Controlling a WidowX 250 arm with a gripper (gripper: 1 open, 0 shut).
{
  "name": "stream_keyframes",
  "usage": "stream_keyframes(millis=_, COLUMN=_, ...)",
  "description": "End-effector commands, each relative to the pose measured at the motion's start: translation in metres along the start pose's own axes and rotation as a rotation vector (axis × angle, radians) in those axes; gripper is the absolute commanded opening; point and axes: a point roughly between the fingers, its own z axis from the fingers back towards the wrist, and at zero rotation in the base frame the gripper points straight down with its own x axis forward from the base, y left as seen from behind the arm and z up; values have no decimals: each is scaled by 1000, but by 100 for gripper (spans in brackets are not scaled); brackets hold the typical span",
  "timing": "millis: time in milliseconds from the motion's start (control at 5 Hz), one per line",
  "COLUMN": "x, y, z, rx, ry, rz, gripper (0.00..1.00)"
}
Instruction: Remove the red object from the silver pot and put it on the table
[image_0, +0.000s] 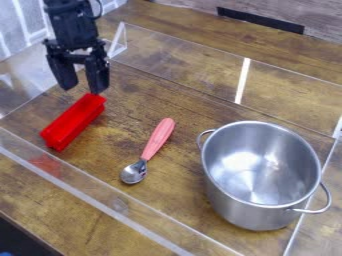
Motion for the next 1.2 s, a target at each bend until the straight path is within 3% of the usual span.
stream_keyframes(millis=0, x=12, y=-7, z=39, rx=54, ry=-96, rz=-136, gripper=100)
stream_keyframes(millis=400, x=14, y=5, z=51, rx=79, ry=-115, rz=-256, gripper=100)
stream_keyframes(millis=600, x=24, y=20, z=53, rx=94, ry=-128, rz=-288, gripper=100)
stream_keyframes(millis=1000, x=36, y=42, z=52, rx=93, ry=-112, rz=-305, gripper=100)
